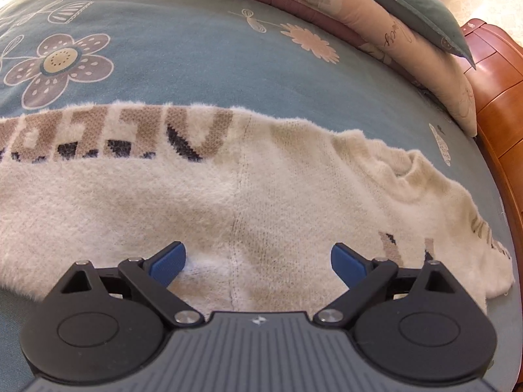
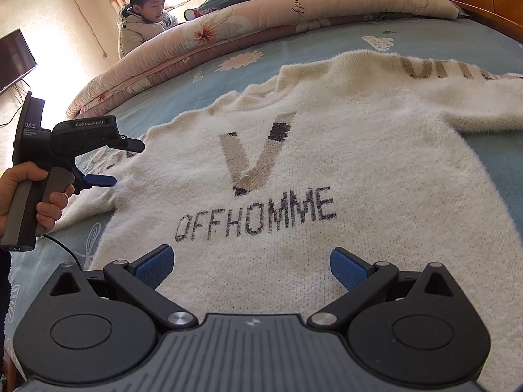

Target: Fold clothes

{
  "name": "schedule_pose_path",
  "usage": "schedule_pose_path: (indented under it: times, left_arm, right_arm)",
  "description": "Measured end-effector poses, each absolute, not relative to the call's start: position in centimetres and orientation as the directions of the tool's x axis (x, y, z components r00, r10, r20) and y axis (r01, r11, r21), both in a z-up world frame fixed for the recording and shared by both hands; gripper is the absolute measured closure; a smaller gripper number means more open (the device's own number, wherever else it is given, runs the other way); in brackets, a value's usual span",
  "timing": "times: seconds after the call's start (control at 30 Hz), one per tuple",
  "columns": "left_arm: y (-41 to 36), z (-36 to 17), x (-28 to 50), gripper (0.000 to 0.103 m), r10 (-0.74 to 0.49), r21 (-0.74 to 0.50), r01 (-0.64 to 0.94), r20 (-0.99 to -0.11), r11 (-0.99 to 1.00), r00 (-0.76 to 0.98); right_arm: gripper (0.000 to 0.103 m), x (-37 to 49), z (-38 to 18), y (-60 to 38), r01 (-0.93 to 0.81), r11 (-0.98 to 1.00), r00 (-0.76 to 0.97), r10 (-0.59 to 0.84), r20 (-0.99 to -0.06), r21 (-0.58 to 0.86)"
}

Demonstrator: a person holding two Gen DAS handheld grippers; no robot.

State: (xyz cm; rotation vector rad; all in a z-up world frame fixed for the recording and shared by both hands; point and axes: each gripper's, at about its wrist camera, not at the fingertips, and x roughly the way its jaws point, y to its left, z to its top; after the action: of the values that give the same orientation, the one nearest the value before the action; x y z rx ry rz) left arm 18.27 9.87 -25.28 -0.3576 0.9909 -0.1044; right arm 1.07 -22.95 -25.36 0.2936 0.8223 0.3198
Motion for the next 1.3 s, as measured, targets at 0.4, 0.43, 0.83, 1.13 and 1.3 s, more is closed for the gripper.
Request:
schedule_pose_path:
  times: [0.4, 0.43, 0.83, 1.13, 1.3]
  left_arm:
    - [11.0, -22.5, 19.2, 0.007, -0.308, -0.423, -0.042, -0.72, 0.905, 0.622]
    - [10.5, -22.6, 19.9, 0.007, -0.32, -0.431, -0.032, -0.715, 0.902, 0.621]
    - [15.9, -25.5, 19.3, 0.007, -0.168, -0.352, -0.176, -0.754, 0.919, 0.635]
    - [17.1, -24.3, 17.4, 0.007, -0.236, -0.449, -0.2, -0.739, 0.871, 0.631]
    - [14.2, -24.9, 17.2, 0.007, -0.209, -0.369, -0.151, -0.766, 0.917, 0.608]
  right_arm:
    - [0.0, 1.2, -25.6, -22.9, -0.152, 0.914, 0.635, 0.381, -0.672, 0.375]
    - [0.0, 1.2, -25.7, -22.9, -0.151, 0.916, 0.634, 0.379, -0.674, 0.373]
    - [0.0, 1.4, -25.7, -23.1, -0.141, 0.918, 0.635, 0.37, -0.678, 0.37]
    - [0.0, 1.4, -25.9, -22.8, -0.142, 0.921, 0.632, 0.367, -0.682, 0.364]
    - [0.0, 1.5, -25.9, -22.7, -0.143, 0.921, 0.631, 0.367, -0.683, 0.363]
